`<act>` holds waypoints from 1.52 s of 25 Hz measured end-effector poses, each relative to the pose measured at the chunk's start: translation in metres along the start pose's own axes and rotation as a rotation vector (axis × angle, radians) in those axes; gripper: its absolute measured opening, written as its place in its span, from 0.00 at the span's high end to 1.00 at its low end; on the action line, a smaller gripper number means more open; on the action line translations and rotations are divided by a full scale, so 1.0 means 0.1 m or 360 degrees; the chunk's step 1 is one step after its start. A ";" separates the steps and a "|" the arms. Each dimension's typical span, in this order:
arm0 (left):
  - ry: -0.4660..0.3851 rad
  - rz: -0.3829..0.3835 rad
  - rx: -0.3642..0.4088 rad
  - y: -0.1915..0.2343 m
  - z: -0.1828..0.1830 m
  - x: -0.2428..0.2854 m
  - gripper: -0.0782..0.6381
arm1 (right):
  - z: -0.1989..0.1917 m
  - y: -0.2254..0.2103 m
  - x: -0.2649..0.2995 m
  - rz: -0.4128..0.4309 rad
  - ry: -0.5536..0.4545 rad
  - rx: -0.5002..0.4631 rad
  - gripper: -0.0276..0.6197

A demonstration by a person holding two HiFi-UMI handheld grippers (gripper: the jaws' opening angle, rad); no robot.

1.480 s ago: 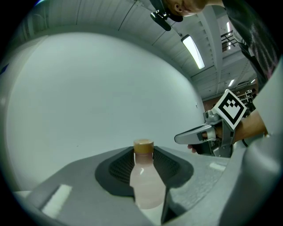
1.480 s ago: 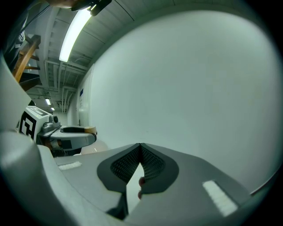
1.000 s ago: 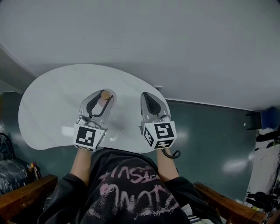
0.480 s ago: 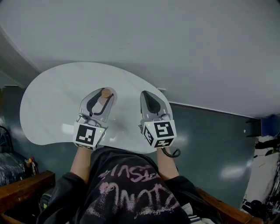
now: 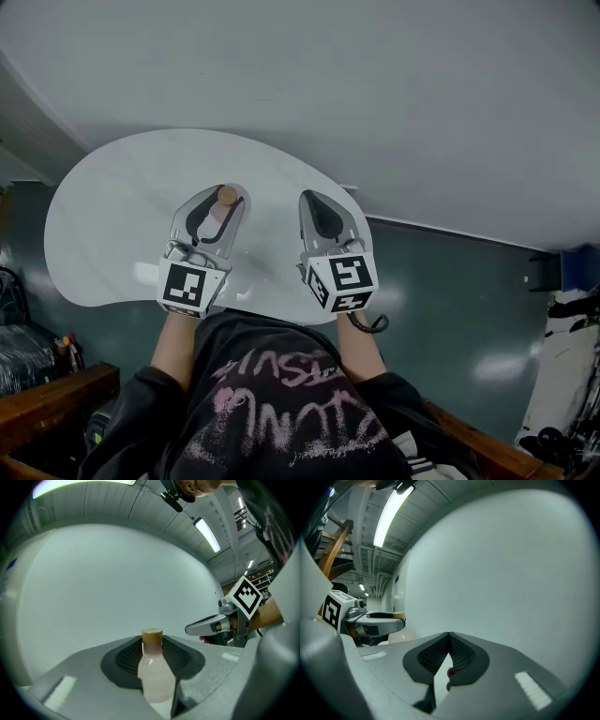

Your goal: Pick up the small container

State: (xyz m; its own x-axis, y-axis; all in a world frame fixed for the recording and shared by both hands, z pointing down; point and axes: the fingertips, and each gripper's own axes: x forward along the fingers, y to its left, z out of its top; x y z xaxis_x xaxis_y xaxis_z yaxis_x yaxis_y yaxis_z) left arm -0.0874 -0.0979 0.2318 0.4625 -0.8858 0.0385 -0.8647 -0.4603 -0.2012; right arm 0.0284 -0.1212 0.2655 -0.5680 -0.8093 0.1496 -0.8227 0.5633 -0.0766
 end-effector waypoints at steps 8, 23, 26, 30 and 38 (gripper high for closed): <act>-0.0006 0.0006 0.0006 0.02 0.03 -0.02 0.70 | 0.04 -0.02 -0.02 -0.0016 -0.0013 -0.0001 0.94; -0.0011 0.0030 0.0002 0.11 0.00 -0.08 0.70 | 0.04 -0.05 -0.04 -0.0062 -0.0034 -0.0004 0.95; -0.0016 0.0028 0.0004 0.08 0.04 -0.07 0.70 | 0.06 -0.07 -0.06 -0.0062 -0.0042 0.0000 0.95; -0.0013 0.0033 0.0003 0.06 0.04 -0.07 0.70 | 0.06 -0.09 -0.09 -0.0062 -0.0044 0.0000 0.95; -0.0003 0.0019 0.0009 0.04 -0.01 -0.03 0.70 | 0.03 -0.13 -0.10 -0.0068 -0.0045 -0.0002 0.95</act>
State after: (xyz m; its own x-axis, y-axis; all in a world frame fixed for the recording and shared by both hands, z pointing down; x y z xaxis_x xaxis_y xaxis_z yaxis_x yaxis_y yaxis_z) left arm -0.0926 -0.0972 0.2315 0.4524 -0.8912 0.0344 -0.8691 -0.4492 -0.2070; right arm 0.0447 -0.1211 0.2623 -0.5328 -0.8370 0.1246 -0.8462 0.5284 -0.0694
